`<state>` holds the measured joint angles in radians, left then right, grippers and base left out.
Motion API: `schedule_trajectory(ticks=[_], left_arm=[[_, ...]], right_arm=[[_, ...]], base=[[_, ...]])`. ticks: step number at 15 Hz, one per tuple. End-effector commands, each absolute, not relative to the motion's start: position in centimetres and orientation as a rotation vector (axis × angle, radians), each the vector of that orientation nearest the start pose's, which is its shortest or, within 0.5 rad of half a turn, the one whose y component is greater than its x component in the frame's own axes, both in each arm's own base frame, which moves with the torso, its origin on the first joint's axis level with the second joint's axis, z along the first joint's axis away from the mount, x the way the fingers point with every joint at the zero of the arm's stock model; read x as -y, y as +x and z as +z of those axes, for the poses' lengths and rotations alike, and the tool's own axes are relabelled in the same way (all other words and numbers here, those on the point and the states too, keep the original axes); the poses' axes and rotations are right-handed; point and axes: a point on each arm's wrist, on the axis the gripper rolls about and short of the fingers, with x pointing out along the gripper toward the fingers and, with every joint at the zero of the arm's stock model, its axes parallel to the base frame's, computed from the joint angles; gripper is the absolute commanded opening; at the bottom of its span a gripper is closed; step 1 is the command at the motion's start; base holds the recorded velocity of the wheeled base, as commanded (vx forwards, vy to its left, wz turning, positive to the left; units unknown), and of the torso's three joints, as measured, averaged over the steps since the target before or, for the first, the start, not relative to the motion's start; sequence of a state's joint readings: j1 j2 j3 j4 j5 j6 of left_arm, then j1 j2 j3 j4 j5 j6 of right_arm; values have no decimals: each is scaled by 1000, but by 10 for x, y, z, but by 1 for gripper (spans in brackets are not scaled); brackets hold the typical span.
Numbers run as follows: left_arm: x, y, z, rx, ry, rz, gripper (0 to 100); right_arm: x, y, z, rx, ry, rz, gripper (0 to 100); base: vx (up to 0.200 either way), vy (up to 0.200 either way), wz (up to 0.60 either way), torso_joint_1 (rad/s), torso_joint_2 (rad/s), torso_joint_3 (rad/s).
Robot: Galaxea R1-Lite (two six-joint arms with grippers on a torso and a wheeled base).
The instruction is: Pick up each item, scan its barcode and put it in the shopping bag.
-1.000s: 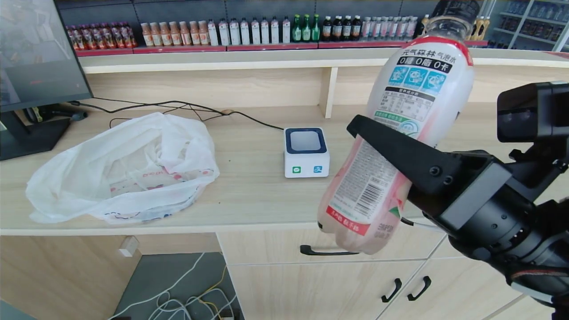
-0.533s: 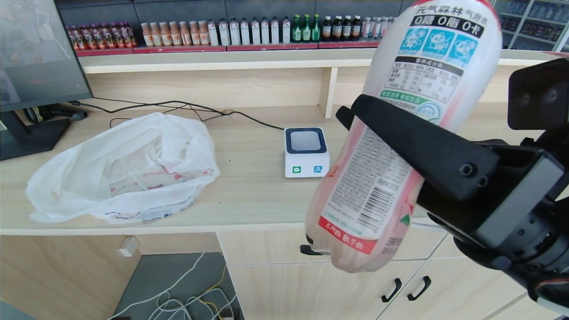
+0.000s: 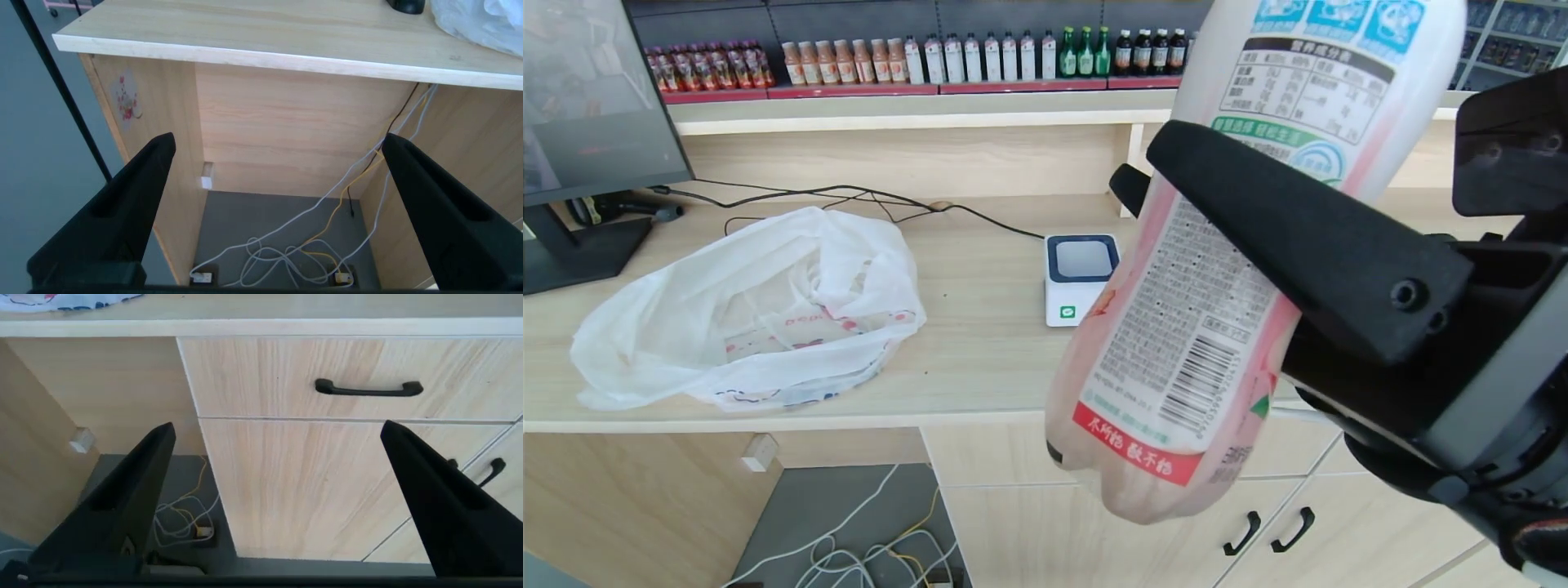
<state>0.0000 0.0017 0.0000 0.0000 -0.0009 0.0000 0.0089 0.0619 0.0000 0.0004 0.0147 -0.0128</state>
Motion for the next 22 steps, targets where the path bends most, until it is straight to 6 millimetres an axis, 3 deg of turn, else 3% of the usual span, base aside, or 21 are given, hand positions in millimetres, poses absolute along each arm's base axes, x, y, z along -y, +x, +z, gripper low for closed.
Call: schedule_trajectory(ticks=[1, 6, 9, 17, 22], left_arm=[[0, -23, 76, -2, 0, -2, 100], [0, -23, 76, -2, 0, -2, 100], [0, -23, 76, -2, 0, -2, 100], [0, -23, 76, -2, 0, 0, 100], [0, -23, 76, -2, 0, -2, 100]], right_arm=[[0, -22, 76, -11, -5, 43, 100], [-1, -22, 76, -5, 0, 57, 100], [-1, -23, 75, 0, 5, 55, 100], [-1, -23, 75, 0, 5, 55, 100], [-1, -23, 75, 0, 5, 55, 100]], base=[[0, 0, 0, 0, 0, 0], [0, 0, 0, 0, 0, 0], [-200, 0, 0, 2, 4, 2], [0, 0, 0, 0, 0, 0], [0, -200, 0, 3, 3, 4]])
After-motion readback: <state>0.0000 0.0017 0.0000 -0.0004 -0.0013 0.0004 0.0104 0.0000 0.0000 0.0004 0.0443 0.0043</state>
